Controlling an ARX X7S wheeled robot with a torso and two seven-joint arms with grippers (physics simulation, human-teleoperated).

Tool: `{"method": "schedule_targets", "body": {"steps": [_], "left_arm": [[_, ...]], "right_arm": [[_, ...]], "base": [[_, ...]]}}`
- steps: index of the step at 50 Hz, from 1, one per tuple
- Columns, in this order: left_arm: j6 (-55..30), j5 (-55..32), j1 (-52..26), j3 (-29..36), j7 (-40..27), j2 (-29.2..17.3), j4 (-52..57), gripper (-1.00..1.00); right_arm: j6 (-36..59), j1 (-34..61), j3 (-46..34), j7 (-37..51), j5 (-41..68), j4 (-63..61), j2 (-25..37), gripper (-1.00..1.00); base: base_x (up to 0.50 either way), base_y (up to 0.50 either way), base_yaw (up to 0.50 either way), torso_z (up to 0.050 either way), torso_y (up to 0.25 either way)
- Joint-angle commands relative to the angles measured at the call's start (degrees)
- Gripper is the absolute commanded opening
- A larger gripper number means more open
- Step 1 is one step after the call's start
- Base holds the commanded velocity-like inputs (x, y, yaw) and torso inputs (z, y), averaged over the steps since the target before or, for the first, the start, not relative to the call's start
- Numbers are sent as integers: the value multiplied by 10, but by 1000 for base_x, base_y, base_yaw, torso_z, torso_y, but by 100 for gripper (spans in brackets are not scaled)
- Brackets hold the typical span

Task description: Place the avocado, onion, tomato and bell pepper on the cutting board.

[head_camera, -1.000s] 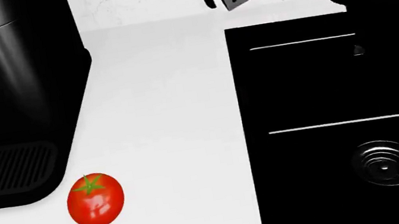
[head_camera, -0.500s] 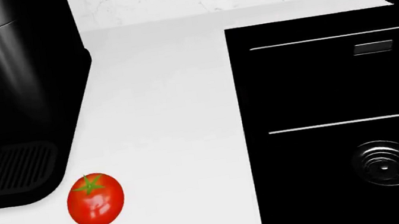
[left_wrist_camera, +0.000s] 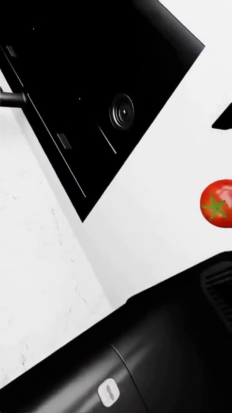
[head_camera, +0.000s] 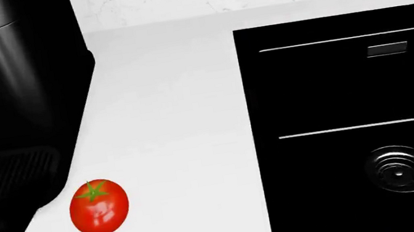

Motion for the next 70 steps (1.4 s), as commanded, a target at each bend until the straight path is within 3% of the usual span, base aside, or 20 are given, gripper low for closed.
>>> {"method": "schedule_targets", "body": {"steps": [1, 17, 49, 70], "left_arm": [[-12, 25, 12, 17, 15, 20, -21, 100], [-11, 1, -8, 56, 6, 39, -15, 100], [-69, 95, -13, 79, 70, 89, -54, 100], [-49, 140, 32, 81, 104, 107, -71, 100]], "right_arm": [[3, -1, -1, -13, -27, 4, -1, -100], [0, -10, 2, -11, -27, 2, 2, -100], [-2, -20, 3, -16, -32, 6, 1, -100], [-4, -32, 3, -17, -35, 3, 7, -100]], "base": [[0, 0, 0, 0, 0], [0, 0, 0, 0, 0], [0, 0, 0, 0, 0], [0, 0, 0, 0, 0]]}}
